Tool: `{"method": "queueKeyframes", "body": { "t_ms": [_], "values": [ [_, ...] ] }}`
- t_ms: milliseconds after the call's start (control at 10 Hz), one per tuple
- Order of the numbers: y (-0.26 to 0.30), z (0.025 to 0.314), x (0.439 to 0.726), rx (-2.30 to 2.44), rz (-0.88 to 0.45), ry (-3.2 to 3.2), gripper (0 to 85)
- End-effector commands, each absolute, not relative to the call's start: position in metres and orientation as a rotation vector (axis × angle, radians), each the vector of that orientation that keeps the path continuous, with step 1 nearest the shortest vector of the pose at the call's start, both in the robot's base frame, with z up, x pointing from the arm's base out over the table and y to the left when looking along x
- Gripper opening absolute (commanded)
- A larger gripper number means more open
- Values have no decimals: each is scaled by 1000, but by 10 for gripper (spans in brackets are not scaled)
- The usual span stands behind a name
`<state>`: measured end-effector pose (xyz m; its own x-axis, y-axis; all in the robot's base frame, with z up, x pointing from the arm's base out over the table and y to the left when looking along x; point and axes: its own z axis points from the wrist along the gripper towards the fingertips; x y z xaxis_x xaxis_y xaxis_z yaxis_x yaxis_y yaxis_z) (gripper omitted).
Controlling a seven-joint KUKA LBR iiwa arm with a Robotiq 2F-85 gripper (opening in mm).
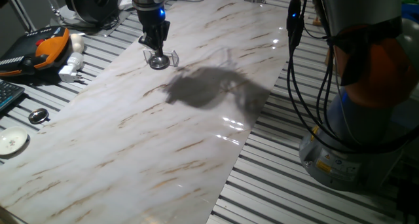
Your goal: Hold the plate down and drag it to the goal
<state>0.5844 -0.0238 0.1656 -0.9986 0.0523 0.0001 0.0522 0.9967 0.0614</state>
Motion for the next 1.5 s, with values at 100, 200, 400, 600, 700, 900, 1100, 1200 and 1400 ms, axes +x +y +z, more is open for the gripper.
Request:
{"method": "queueKeyframes", "body": {
  "t_ms": [100, 200, 400, 600, 700, 900, 1100, 1200, 1400],
  "values": [
    [-22, 165, 584, 79, 80, 3134, 0],
    [-22, 164, 584, 79, 77, 3133, 0],
    [-22, 164, 585, 83, 77, 3130, 0],
    [-22, 163, 586, 81, 58, 3121, 0],
    [-21, 163, 586, 79, 54, 3118, 0],
    [-20, 161, 588, 78, 35, 3113, 0],
    [-18, 158, 592, 81, 39, 3113, 0],
    [-17, 157, 592, 81, 35, 3111, 0],
    [-13, 156, 590, 90, 35, 3114, 0]
  ]
}}
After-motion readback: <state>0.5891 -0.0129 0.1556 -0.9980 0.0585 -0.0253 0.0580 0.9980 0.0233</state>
